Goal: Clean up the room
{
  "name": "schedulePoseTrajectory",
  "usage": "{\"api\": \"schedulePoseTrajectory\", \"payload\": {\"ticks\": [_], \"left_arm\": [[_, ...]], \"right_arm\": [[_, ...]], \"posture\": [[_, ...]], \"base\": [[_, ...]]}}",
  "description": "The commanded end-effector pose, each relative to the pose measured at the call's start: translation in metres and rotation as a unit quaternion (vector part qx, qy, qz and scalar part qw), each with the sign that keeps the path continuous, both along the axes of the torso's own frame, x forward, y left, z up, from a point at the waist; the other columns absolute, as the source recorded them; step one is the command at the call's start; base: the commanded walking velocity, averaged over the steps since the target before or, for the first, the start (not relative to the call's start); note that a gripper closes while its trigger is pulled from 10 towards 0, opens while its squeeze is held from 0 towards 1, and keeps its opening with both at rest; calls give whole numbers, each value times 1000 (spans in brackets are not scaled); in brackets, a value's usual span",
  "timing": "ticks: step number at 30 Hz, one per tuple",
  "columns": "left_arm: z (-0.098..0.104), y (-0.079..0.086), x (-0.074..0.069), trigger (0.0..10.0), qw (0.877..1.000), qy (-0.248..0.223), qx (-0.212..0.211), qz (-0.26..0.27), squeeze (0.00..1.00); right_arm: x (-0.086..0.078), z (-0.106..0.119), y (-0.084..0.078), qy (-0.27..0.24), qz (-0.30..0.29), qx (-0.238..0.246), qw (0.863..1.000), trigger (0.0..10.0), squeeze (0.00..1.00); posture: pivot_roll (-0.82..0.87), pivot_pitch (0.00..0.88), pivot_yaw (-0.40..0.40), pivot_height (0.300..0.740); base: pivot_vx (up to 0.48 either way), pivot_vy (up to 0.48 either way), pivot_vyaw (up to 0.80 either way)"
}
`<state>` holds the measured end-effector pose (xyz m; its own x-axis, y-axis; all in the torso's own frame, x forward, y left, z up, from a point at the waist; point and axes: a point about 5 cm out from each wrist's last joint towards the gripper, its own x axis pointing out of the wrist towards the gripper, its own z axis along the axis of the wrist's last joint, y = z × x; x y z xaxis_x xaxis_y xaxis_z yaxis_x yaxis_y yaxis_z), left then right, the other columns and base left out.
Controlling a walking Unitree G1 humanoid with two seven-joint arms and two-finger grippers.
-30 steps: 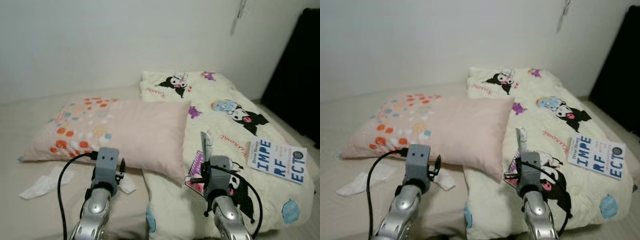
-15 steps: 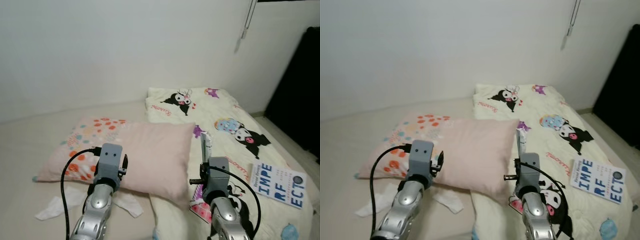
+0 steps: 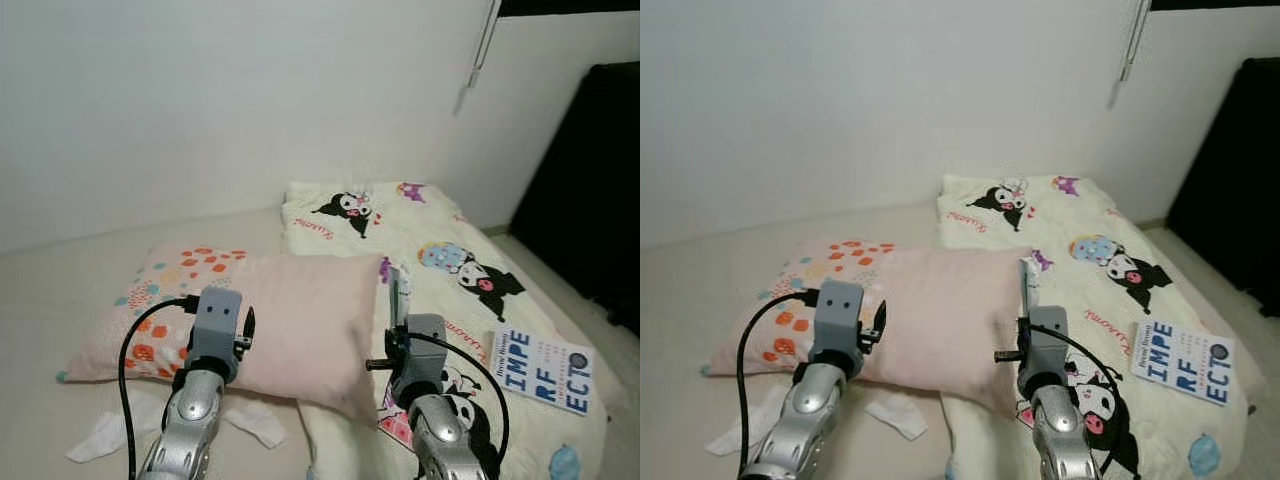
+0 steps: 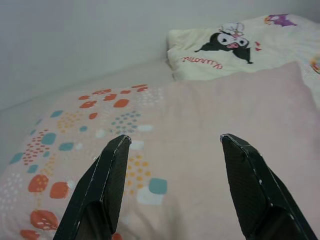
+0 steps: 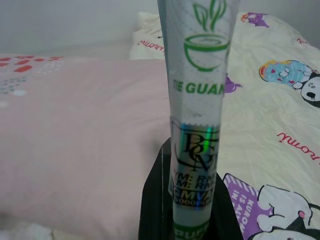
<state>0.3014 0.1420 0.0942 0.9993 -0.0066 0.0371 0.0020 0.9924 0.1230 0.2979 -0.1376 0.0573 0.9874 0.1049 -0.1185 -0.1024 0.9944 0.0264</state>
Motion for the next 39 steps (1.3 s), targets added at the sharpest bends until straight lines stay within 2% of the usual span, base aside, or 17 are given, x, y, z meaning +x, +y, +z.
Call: {"api": "schedulePoseTrajectory", "payload": {"ticks": [1,6,17,31,34,39], "left_arm": [[-8,2,-4,10000,1000,12,4,-1,0],[-11,1,-8,10000,1000,16,6,4,0],[-13,-4,-7,10000,1000,16,11,-14,0],[-18,-10,-9,10000,999,25,9,-30,0],[-17,-9,-8,10000,999,24,9,-28,0],[-17,-8,-8,10000,999,23,10,-26,0]], "right_arm": [[-4,-8,2,20,4,8,1000,10000,0],[-8,-20,4,48,14,-20,999,10000,0],[-10,-27,6,64,20,-23,997,10000,0],[-13,-32,5,77,23,-26,996,10000,0],[-12,-32,4,72,26,-50,996,10000,0],[-12,-32,6,72,33,-41,996,10000,0]], "posture": [[-2,57,-39,740],[6,54,-43,740],[7,42,-35,740],[0,37,-29,740],[4,39,-33,740],[6,39,-31,740]], "base": [[0,0,0],[0,0,0],[0,0,0],[0,0,-800],[0,0,-800],[0,0,-800]]}}
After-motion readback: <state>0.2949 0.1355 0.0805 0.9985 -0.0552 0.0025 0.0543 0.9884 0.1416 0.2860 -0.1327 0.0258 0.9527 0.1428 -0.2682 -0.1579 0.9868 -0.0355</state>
